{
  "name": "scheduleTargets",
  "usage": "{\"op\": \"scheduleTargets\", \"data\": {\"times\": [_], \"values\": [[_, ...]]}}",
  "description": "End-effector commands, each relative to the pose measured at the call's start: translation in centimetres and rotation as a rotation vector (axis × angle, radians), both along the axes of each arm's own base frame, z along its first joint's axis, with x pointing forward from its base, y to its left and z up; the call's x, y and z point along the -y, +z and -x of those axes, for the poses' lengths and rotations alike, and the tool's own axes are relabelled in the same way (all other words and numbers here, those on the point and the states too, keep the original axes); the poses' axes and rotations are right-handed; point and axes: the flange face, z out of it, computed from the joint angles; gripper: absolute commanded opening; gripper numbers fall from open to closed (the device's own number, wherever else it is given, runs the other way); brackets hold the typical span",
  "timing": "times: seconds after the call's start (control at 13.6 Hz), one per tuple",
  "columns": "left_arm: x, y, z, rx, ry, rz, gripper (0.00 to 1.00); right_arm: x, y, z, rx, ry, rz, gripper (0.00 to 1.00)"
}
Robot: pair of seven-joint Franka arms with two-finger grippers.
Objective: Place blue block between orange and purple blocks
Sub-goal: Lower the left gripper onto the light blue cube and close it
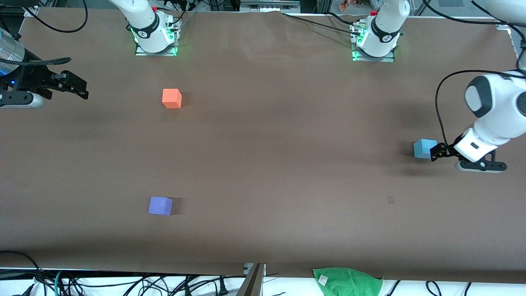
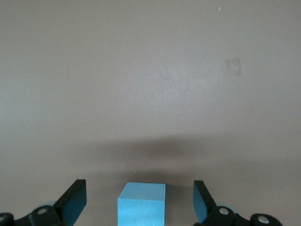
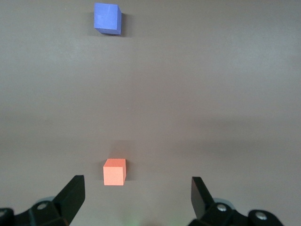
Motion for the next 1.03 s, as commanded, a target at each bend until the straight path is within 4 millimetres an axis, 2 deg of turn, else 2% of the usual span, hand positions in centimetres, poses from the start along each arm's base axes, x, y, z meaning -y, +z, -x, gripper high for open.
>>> {"op": "scheduleTargets", "data": {"times": [0.0,0.15,0.22,0.51,0.73,0.95], "values": [[0.1,-2.9,4.5,0.034,-0.032,-0.013,1.0,0.2,0.3,0.0,-0.005,0.002,0.0,1.0],[0.4,-4.7,5.5,0.001,-0.037,-0.004,1.0,0.2,0.4,0.1,-0.005,0.002,0.0,1.0],[0.3,-5.3,5.4,0.001,-0.037,-0.003,1.0,0.3,0.3,0.0,-0.006,0.001,0.002,1.0],[-0.1,-4.6,4.3,0.056,-0.053,-0.021,1.0,0.2,0.3,0.0,-0.007,0.001,0.0,1.0],[-1.5,-6.8,4.9,0.019,-0.03,-0.013,1.0,0.2,0.3,0.0,-0.007,0.001,0.0,1.0],[-1.7,-7.9,5.1,0.002,-0.027,-0.007,1.0,0.3,0.3,0.1,-0.008,0.001,0.002,1.0]]}}
